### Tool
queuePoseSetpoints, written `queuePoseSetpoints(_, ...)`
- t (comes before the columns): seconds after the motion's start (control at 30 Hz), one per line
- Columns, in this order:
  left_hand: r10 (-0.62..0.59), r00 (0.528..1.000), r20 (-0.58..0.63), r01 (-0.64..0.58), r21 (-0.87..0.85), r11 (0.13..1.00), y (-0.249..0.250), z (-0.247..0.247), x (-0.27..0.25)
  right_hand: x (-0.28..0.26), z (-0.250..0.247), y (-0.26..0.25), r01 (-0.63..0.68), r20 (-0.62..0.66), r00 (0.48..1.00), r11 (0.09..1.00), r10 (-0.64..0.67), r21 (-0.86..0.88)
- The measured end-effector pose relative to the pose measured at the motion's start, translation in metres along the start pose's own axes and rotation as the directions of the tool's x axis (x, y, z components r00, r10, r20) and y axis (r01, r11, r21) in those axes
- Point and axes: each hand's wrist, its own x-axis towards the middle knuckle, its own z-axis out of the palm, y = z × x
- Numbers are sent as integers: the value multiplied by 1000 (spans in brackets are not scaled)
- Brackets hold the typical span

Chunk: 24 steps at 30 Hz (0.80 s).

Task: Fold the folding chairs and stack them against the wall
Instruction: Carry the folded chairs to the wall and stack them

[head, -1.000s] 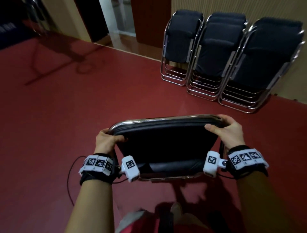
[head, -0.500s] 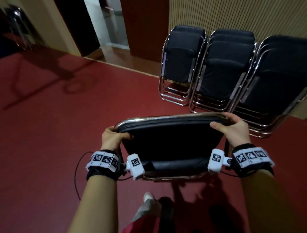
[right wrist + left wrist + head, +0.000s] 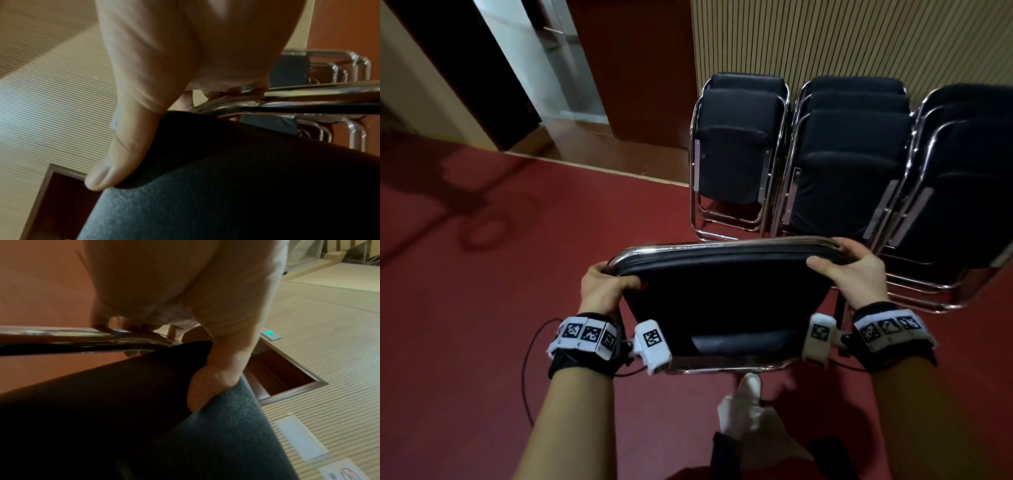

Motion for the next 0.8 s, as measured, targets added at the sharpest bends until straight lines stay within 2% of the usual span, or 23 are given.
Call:
queuePoseSetpoints(0.33,-61,998,-30,63,65,996,62,83,185,196,90,-30,-47,30,998,994,50,-95)
queuePoseSetpoints(0.57,-87,994,73,79,107,991,106,144,321,296,154,-39,-116,-77,991,991,111,-62)
queuePoseSetpoints(0.8,-146,971,189,108,198,974,149,201,464,367,219,-45,-231,-219,949,973,228,14)
